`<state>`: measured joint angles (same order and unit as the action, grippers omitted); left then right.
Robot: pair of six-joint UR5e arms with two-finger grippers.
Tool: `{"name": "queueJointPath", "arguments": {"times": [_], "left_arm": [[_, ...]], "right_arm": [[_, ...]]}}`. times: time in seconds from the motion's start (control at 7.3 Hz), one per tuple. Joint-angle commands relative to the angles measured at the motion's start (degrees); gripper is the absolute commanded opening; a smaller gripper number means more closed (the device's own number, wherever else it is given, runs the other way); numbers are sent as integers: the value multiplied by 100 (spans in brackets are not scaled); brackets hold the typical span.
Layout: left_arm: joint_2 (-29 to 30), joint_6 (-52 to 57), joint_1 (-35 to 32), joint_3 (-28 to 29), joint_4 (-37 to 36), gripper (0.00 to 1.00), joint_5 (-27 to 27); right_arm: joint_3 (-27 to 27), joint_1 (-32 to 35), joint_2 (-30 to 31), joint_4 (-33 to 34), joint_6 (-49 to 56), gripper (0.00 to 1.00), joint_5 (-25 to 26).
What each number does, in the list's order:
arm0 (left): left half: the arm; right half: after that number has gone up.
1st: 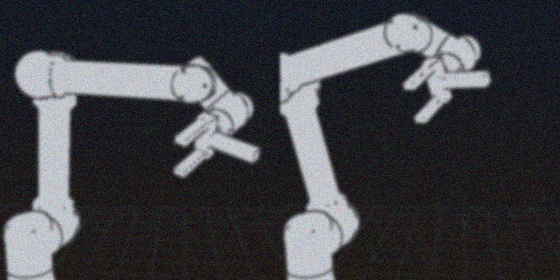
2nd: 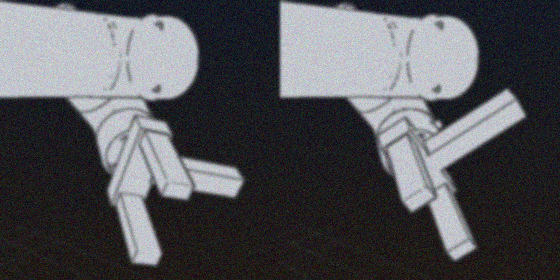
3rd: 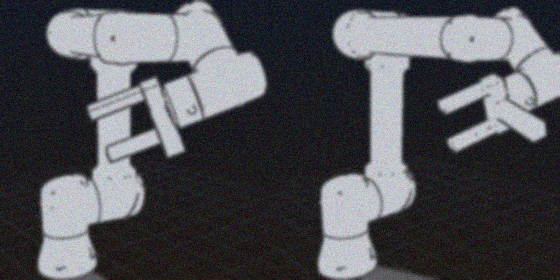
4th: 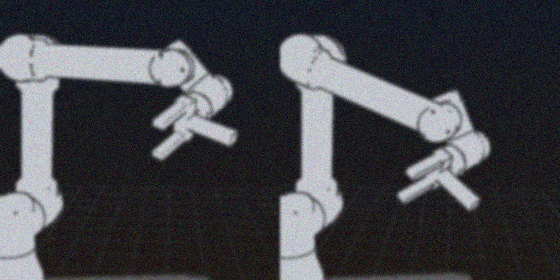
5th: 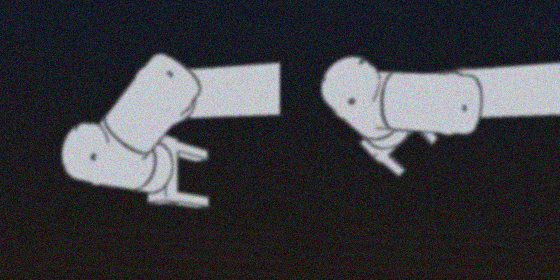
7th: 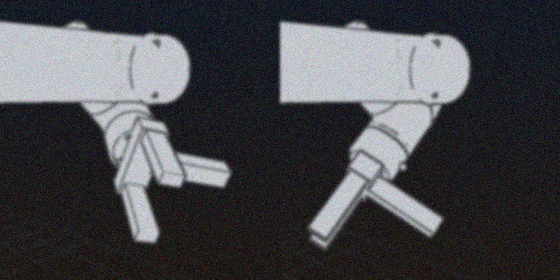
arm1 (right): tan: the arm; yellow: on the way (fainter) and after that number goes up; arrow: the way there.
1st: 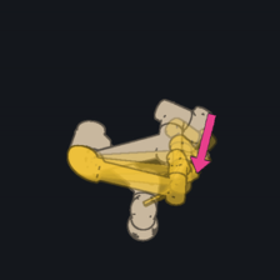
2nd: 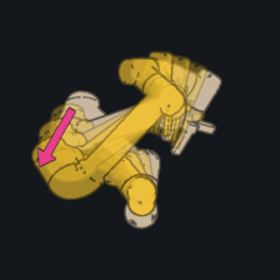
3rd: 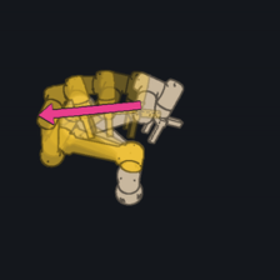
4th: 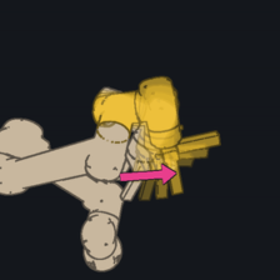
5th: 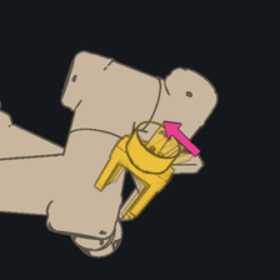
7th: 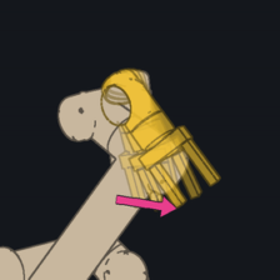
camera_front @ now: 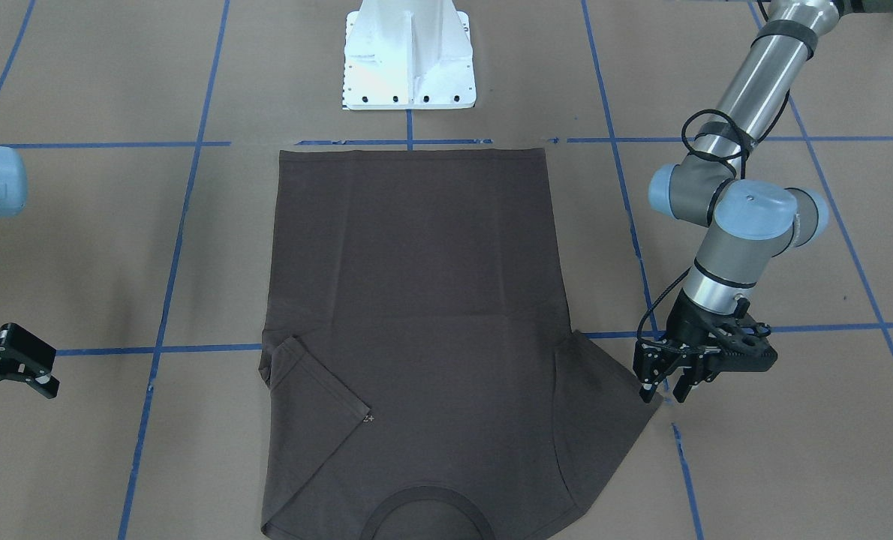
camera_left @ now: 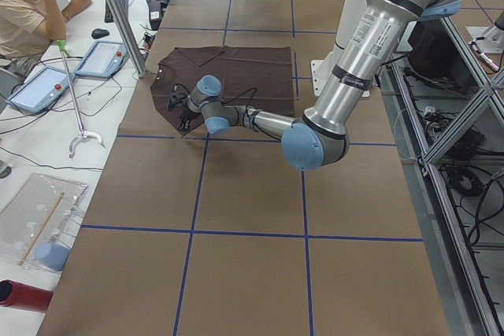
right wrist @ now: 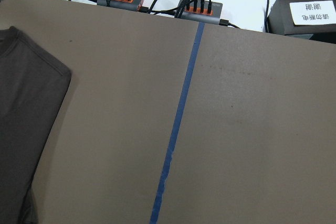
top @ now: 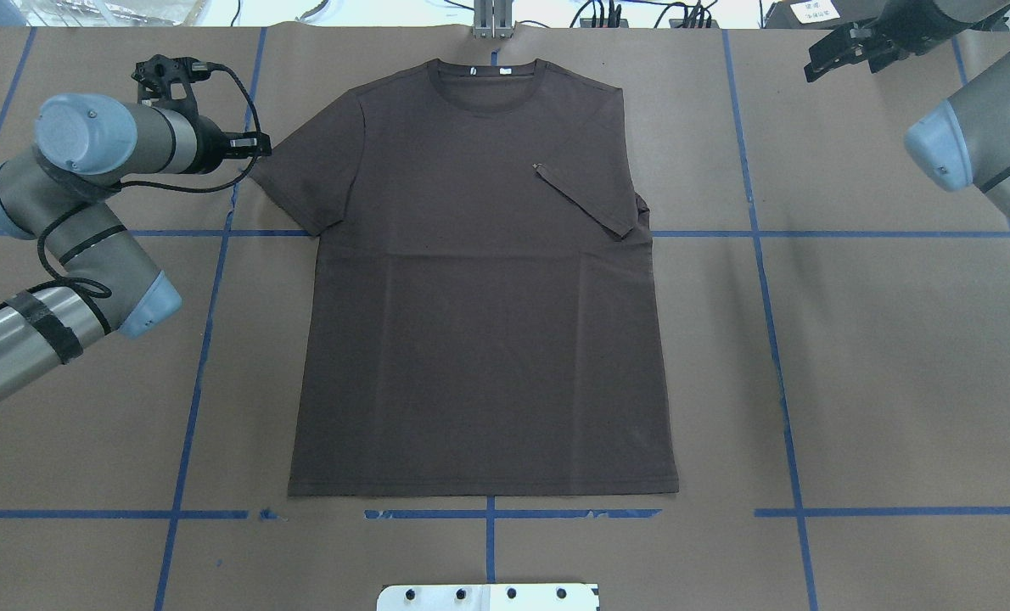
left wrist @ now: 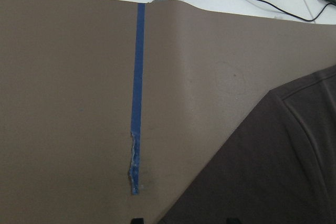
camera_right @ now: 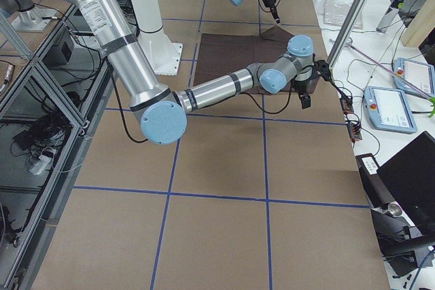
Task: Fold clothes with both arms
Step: 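Release the sleeve and raise the right gripper away while the left arm approaches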
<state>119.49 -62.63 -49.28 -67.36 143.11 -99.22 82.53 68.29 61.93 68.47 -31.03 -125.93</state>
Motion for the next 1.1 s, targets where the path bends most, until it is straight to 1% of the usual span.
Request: {"name": "queueJointPath", "arguments": {"times": [0.0, 0.41, 0.96], "left_arm": [[57, -39, 111, 179, 15, 56, 51], [84, -30, 129, 320, 24, 53, 69], [110, -21, 129, 382, 24, 53, 139]], "right_arm": [[0, 1, 20, 0, -8, 100, 7], [0, 1, 38, 0, -8, 100, 24], [0, 9, 73, 0, 1, 100, 24]]}}
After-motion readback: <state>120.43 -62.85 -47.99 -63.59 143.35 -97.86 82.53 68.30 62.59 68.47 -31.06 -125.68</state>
